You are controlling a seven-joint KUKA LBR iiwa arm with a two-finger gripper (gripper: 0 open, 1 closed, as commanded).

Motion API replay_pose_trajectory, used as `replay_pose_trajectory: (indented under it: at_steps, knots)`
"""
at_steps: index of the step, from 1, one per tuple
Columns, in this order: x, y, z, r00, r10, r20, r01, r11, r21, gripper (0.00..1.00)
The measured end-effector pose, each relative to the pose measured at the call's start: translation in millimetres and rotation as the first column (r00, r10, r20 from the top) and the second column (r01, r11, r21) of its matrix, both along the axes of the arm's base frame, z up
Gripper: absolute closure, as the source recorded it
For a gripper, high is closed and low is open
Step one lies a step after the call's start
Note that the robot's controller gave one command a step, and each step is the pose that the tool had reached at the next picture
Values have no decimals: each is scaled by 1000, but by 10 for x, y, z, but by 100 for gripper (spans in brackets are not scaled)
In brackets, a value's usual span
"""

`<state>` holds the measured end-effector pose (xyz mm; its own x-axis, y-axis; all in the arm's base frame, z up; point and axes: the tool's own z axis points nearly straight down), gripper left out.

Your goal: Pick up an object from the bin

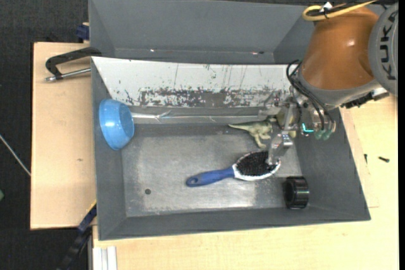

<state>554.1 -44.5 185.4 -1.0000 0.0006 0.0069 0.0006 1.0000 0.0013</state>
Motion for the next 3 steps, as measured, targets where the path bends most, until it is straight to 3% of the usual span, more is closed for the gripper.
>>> replay_pose_trajectory:
  at_steps: [1, 2, 3]
  knots:
    - [-280, 231, -1165, 995, 95, 13, -95, 995, 0, 0]
    - [-286, 273, -835, 982, 187, 15, -187, 982, -2, 0]
    - [-172, 292, -825, 994, 109, 13, -109, 994, -1, 0]
